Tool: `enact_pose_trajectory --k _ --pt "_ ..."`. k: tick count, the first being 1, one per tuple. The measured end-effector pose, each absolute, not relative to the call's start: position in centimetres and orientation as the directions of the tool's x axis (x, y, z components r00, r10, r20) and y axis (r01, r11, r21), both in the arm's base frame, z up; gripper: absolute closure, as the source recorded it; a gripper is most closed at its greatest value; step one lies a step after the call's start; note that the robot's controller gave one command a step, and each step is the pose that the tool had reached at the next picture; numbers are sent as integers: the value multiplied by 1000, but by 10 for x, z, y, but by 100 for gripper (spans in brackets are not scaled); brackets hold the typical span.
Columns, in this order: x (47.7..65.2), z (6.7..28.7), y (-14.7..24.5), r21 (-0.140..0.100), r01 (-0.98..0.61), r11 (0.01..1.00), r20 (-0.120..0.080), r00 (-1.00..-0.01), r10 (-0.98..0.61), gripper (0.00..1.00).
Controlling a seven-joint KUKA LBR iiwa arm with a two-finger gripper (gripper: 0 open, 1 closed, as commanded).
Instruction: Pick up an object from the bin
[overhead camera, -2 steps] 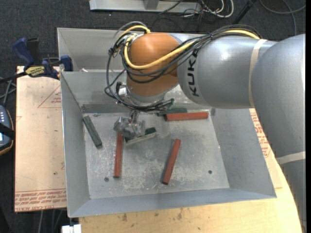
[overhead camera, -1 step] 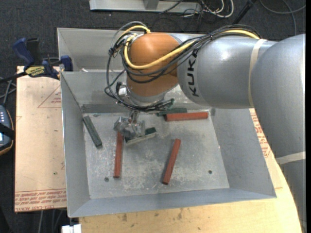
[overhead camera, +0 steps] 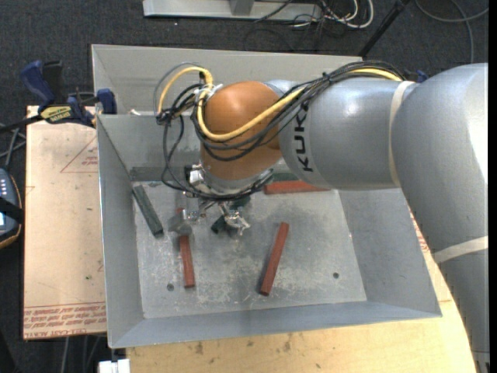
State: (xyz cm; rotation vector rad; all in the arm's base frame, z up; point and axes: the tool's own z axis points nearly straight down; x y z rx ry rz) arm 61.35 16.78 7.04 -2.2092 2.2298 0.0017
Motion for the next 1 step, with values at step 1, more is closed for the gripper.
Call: enact_pose_trajectory --k 1 --pt "614 71 168 -1 -1000 10 -4 -10 -1000 0"
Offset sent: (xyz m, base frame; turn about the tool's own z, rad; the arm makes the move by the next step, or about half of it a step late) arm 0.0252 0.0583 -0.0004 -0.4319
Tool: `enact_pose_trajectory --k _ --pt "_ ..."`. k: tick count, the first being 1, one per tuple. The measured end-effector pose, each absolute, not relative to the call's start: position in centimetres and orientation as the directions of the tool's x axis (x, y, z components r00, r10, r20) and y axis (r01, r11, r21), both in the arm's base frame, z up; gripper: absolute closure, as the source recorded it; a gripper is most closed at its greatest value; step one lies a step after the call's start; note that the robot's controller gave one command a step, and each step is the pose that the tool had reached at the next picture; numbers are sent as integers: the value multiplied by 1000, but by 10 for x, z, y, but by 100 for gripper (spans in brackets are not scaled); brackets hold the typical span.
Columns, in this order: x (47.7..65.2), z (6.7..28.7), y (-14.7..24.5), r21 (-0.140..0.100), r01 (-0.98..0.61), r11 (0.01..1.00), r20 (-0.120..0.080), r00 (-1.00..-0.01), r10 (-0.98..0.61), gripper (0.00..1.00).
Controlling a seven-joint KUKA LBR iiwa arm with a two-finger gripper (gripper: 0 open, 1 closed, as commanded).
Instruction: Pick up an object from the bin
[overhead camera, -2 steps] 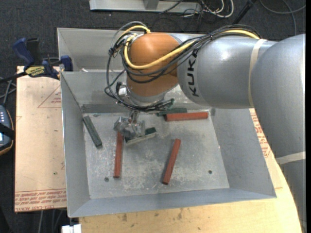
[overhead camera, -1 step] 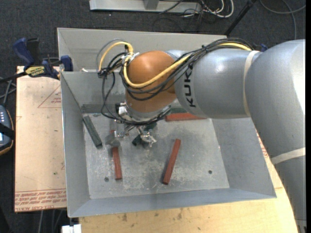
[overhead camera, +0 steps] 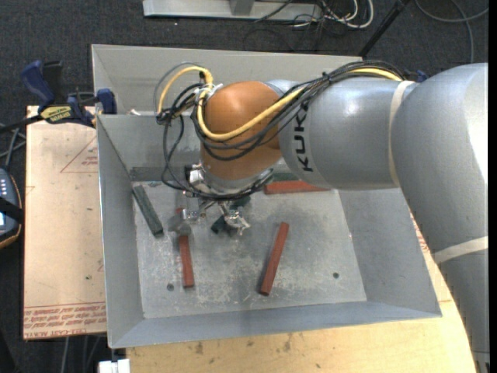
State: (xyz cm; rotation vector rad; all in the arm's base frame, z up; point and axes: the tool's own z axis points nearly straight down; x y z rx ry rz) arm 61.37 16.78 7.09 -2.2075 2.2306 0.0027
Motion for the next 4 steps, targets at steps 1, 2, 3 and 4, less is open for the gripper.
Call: enact_pose_trajectory --k 1,2,3,4 --pt "614 71 168 -2 -1000 5 -4 -5 -1000 0" --pt "604 110 174 0 -964 -264 -3 264 -964 0" --pt "589 79 229 1 -945 -326 -4 326 -945 100" --pt "589 79 229 1 -946 -325 -4 325 -946 100"
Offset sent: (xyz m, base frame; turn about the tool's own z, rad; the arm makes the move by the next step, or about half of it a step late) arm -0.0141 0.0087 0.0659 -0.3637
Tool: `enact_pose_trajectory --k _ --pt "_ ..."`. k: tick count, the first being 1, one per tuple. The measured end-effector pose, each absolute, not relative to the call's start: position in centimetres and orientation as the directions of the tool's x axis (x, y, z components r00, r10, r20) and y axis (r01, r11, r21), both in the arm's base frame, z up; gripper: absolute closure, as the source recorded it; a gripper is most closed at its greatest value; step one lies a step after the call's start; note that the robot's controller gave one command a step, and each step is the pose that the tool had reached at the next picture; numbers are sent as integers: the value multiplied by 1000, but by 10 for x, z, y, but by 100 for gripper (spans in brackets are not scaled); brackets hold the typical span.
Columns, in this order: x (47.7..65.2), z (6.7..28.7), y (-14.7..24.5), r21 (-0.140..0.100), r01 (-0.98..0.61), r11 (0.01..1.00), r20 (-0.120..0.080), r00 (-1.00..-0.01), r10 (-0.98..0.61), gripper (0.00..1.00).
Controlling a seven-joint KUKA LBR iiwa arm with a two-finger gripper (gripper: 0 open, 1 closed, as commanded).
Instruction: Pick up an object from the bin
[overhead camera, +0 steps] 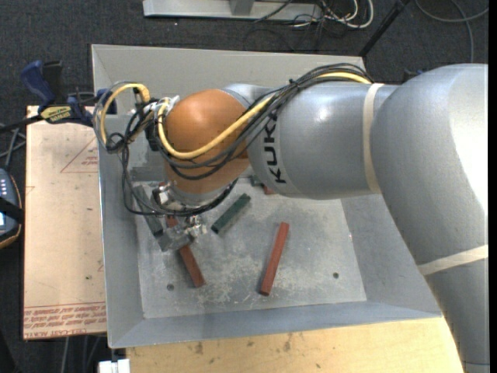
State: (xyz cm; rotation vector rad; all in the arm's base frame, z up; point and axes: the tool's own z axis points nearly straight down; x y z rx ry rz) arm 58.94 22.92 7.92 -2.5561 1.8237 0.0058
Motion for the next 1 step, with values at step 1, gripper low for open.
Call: enact_pose_trajectory --k 1 --pt "606 208 224 -3 -942 -334 -4 334 -942 100"
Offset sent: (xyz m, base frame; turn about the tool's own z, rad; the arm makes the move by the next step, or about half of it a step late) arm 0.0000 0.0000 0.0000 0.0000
